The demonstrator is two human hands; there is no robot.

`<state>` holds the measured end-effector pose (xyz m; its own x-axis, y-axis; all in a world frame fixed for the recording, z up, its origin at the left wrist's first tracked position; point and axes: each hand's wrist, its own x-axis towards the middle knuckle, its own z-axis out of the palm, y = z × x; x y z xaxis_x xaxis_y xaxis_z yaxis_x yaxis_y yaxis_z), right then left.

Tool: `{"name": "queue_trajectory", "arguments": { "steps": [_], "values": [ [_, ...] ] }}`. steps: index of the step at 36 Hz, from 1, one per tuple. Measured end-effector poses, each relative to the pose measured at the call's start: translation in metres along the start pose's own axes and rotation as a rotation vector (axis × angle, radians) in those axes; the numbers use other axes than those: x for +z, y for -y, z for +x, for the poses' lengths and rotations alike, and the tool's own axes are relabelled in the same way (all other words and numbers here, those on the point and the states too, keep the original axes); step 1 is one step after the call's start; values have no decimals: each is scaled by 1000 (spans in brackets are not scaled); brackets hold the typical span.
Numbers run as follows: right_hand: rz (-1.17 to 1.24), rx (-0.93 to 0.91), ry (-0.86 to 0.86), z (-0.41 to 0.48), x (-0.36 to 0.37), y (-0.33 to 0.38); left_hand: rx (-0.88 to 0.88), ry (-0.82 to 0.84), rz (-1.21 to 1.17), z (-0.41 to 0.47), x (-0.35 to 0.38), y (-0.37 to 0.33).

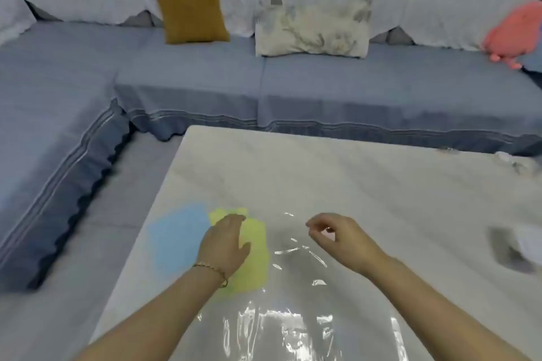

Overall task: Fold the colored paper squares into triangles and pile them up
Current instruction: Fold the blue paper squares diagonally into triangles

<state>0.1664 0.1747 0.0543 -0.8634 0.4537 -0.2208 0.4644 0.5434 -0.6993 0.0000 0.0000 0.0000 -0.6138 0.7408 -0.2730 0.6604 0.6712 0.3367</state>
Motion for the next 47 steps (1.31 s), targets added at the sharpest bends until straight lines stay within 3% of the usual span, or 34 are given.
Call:
{"name": "queue_trajectory", "arguments": {
  "steps": [6,11,13,18,23,28,32,35,42,47],
  "values": [
    [-279,6,161,38,108,-92,-228,44,174,25,99,82],
    [-456,-184,96,72,169,-130,-359,-75,137,56,150,132],
    [-416,-239,59,81,192,-146,-375,-100,85,62,166,146],
    [-614,-332,-25,82,222,-160,-264,-283,89,66,184,173],
    [-656,-278,-70,76,237,-169,-131,-417,126,68,182,181],
    [-601,-200,-70,70,244,-162,-111,-385,66,58,170,185],
    [-601,-175,-12,65,241,-147,-140,-462,-12,50,158,174],
    [-566,-162,-79,53,240,-135,-119,-525,-113,37,151,151],
    [-318,-233,-157,20,245,-115,-91,-383,-64,7,164,93],
    [-94,-321,-274,7,237,-109,106,-305,59,-3,179,69]
  ]
}}
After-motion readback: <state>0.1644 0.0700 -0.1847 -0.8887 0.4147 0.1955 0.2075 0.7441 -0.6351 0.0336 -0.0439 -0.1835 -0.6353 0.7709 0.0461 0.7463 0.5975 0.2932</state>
